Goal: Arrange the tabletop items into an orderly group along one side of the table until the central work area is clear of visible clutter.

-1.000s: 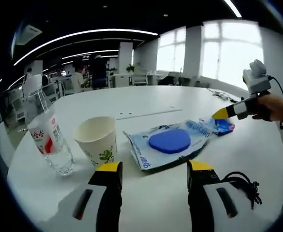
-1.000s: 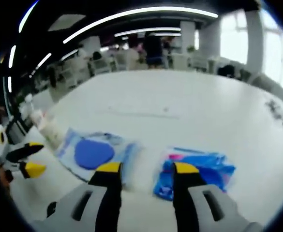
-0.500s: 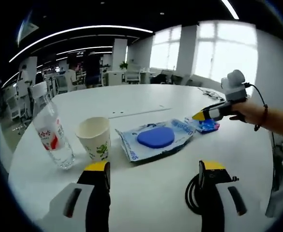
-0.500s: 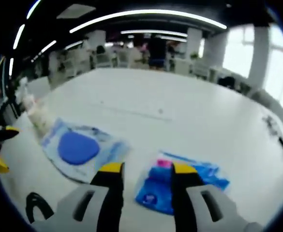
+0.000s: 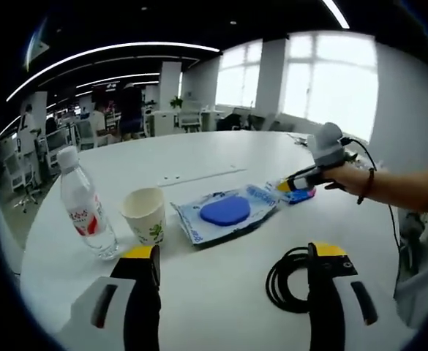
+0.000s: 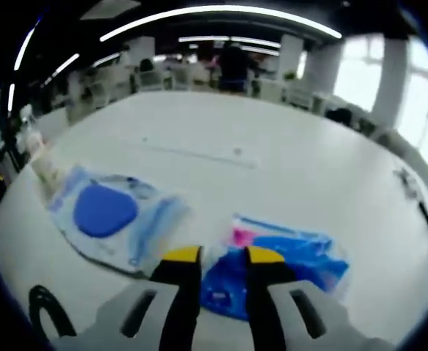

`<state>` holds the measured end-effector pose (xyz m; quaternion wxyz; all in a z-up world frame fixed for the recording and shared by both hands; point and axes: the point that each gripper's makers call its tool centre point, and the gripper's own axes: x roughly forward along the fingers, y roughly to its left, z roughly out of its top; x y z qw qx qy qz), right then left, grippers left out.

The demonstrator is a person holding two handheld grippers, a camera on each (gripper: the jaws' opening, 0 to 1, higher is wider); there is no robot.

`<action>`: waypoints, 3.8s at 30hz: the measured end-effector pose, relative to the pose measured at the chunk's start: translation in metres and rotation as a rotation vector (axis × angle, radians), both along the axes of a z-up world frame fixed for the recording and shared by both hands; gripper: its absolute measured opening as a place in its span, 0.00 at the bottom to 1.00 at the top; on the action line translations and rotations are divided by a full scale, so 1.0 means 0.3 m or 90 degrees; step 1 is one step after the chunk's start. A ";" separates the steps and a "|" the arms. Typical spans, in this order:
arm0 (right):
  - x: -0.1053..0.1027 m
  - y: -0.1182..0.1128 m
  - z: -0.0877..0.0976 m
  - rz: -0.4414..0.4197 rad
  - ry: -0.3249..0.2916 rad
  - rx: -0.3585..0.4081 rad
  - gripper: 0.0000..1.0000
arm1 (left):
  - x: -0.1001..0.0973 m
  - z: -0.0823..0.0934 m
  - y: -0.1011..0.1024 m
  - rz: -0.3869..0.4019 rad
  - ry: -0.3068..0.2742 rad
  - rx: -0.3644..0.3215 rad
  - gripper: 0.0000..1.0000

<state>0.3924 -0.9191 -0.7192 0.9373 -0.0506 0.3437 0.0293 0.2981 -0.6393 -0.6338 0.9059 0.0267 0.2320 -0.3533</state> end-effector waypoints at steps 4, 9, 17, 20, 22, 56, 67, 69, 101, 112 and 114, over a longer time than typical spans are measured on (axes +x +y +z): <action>-0.001 -0.001 -0.004 0.004 -0.001 -0.013 0.14 | 0.003 0.015 0.025 0.011 -0.008 -0.002 0.80; -0.005 -0.003 -0.016 0.009 0.006 -0.021 0.08 | -0.002 0.009 0.043 0.024 0.004 -0.009 0.77; -0.003 -0.001 0.004 0.008 -0.004 -0.026 0.01 | 0.002 0.054 0.067 0.045 -0.004 -0.030 0.76; -0.002 -0.006 0.025 0.000 -0.010 -0.029 0.00 | 0.011 0.078 0.079 0.052 -0.017 -0.037 0.73; -0.001 0.007 0.028 0.004 -0.009 -0.019 0.00 | 0.017 0.090 0.087 0.055 -0.020 -0.037 0.74; 0.014 0.058 -0.005 -0.035 0.007 0.070 0.07 | -0.065 0.046 0.120 0.032 0.007 0.012 0.80; 0.021 0.030 0.052 -0.054 -0.026 0.061 0.38 | -0.071 0.043 0.135 0.032 0.005 0.024 0.83; 0.019 0.025 0.060 -0.057 -0.028 0.064 0.40 | -0.074 0.043 0.136 0.029 0.004 0.030 0.84; -0.230 0.349 0.245 0.145 -0.064 0.151 0.93 | -0.121 0.129 0.167 0.020 -0.014 -0.021 1.00; -0.417 0.436 0.121 0.178 -0.007 0.164 0.93 | -0.155 0.129 0.177 0.000 -0.018 0.011 1.00; -0.445 0.444 0.097 0.175 0.006 0.178 0.92 | -0.163 0.132 0.176 0.000 -0.020 0.004 1.00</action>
